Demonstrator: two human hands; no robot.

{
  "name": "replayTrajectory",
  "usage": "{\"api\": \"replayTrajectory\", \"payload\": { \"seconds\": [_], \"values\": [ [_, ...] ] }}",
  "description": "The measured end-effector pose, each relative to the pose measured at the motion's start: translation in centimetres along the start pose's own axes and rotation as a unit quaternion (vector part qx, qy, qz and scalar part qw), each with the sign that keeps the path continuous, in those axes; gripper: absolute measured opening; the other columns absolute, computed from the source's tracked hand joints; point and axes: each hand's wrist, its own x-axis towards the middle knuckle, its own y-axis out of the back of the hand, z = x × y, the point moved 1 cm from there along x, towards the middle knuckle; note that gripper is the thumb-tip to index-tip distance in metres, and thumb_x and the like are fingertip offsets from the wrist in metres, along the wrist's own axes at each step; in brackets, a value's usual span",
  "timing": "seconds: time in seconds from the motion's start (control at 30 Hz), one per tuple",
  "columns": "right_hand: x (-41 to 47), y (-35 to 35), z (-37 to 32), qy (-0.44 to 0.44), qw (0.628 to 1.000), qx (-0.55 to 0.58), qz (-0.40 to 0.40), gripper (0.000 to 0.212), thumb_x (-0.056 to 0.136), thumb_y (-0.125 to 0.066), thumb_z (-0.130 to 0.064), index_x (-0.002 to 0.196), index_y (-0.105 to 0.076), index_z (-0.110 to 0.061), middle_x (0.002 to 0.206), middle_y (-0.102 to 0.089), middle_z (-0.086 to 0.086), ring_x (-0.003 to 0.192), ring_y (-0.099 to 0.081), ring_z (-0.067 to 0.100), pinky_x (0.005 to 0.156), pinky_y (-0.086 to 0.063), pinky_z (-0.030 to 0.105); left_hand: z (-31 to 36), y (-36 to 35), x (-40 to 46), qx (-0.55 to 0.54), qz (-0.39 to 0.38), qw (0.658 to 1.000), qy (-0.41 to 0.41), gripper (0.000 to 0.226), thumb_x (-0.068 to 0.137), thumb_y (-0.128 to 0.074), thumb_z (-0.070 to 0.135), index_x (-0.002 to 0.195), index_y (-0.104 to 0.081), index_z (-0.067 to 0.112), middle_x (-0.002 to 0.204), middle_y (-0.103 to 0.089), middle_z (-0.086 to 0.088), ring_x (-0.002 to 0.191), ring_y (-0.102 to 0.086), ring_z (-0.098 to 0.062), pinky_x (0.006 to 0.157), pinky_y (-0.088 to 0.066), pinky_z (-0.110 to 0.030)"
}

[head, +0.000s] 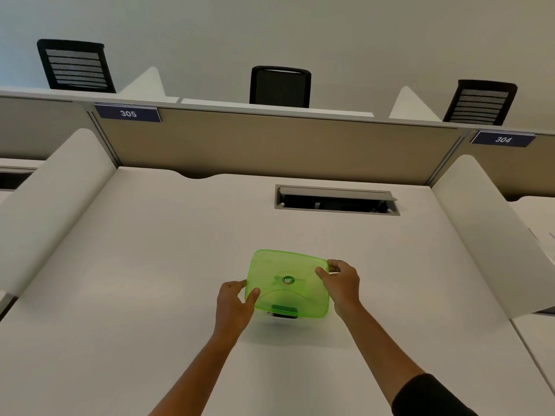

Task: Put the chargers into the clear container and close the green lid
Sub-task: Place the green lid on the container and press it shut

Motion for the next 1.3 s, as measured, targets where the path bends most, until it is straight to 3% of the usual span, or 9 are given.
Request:
{"api": "replayTrajectory", "payload": {
  "seconds": [0.4,0.67,0.77,0.9,1.1,1.2,1.3],
  "values": [
    [-0.4,-0.3,0.3,0.033,0.994,-0.108,-0.005,0.04,0.091,-0.079,-0.019,0.128,-0.071,-0.005,0.123,-0.069,0.012,0.117,-0.065,0.029,0.103,-0.053,0.04,-0.1,-0.7,-0.8,0.027,-0.019,0.999,-0.006,0.053,0.099,-0.074,0.028,0.147,-0.064,0.009,0.137,-0.062,-0.012,0.13,-0.061,-0.027,0.11,-0.054,-0.046],
    [-0.5,-0.8,1.0,0.028,0.994,-0.103,-0.02,0.041,0.093,-0.078,-0.019,0.13,-0.069,-0.005,0.124,-0.067,0.012,0.116,-0.064,0.029,0.103,-0.053,0.041,-0.6,-0.6,-0.9,0.026,-0.029,0.999,0.01,0.048,0.098,-0.074,0.026,0.143,-0.067,0.011,0.13,-0.067,-0.013,0.125,-0.064,-0.028,0.109,-0.05,-0.038],
    [-0.6,-0.9,1.0,0.029,0.994,-0.106,-0.022,0.041,0.094,-0.076,-0.02,0.132,-0.068,-0.006,0.126,-0.065,0.011,0.121,-0.063,0.029,0.106,-0.052,0.043,-0.5,-0.5,-0.7,0.006,-0.034,0.999,0.016,0.049,0.098,-0.075,0.022,0.145,-0.065,0.011,0.128,-0.066,-0.012,0.122,-0.065,-0.026,0.11,-0.051,-0.041],
    [-0.7,-1.0,1.1,0.028,0.993,-0.11,-0.029,0.042,0.096,-0.073,-0.02,0.135,-0.066,-0.007,0.13,-0.062,0.012,0.125,-0.06,0.03,0.109,-0.05,0.045,-0.1,-0.7,0.0,-0.016,-0.05,0.998,0.018,0.05,0.1,-0.071,0.022,0.149,-0.061,0.016,0.132,-0.061,-0.008,0.116,-0.063,-0.02,0.102,-0.051,-0.035],
    [-0.7,-1.4,1.1,0.02,0.992,-0.115,-0.047,0.044,0.101,-0.066,-0.025,0.141,-0.062,-0.01,0.134,-0.056,0.013,0.127,-0.058,0.031,0.111,-0.049,0.043,2.0,-1.7,2.7,-0.056,-0.05,0.997,0.027,0.038,0.109,-0.053,0.028,0.143,-0.067,0.018,0.128,-0.067,-0.018,0.116,-0.065,-0.037,0.105,-0.058,-0.052],
    [-0.3,-1.7,1.2,0.009,0.993,-0.106,-0.046,0.038,0.105,-0.057,-0.029,0.136,-0.066,-0.01,0.132,-0.058,0.015,0.125,-0.059,0.031,0.109,-0.049,0.041,2.9,-2.2,3.9,-0.086,-0.044,0.994,0.048,0.041,0.111,-0.048,0.031,0.145,-0.066,0.015,0.134,-0.068,-0.016,0.122,-0.066,-0.038,0.11,-0.055,-0.056],
    [0.1,-2.0,1.4,-0.01,0.998,-0.059,-0.033,0.032,0.107,-0.052,-0.032,0.11,-0.075,-0.01,0.121,-0.063,0.014,0.115,-0.062,0.031,0.103,-0.05,0.04,3.2,-2.7,4.8,-0.105,-0.028,0.992,0.067,0.039,0.111,-0.049,0.033,0.136,-0.071,0.011,0.135,-0.067,-0.013,0.122,-0.065,-0.036,0.11,-0.054,-0.053]
  ]
}}
